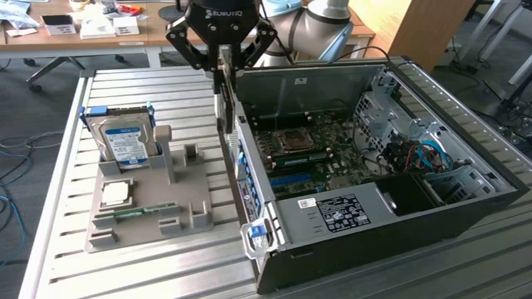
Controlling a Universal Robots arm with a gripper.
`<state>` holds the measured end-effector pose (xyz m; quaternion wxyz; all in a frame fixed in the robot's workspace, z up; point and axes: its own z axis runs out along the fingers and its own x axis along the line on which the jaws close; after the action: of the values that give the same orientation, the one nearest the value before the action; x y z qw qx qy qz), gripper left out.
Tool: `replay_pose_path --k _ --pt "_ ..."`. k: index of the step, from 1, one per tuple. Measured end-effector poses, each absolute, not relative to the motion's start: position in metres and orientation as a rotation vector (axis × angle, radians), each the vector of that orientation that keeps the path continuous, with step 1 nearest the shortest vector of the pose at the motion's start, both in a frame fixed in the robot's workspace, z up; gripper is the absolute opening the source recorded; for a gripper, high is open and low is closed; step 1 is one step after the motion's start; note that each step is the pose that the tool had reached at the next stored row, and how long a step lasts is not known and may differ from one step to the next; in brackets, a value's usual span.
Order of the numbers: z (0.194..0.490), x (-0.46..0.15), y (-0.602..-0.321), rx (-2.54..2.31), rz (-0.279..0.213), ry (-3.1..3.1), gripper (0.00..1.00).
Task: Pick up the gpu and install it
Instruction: 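Pick up the gpu and move the gpu toward the slot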
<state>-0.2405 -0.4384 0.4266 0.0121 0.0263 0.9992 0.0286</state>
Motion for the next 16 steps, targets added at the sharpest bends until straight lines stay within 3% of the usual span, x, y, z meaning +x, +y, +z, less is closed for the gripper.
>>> replay_pose_path --k 16 --pt "0.427 -0.204 -0.438 0.081 0.091 3.115 0.27"
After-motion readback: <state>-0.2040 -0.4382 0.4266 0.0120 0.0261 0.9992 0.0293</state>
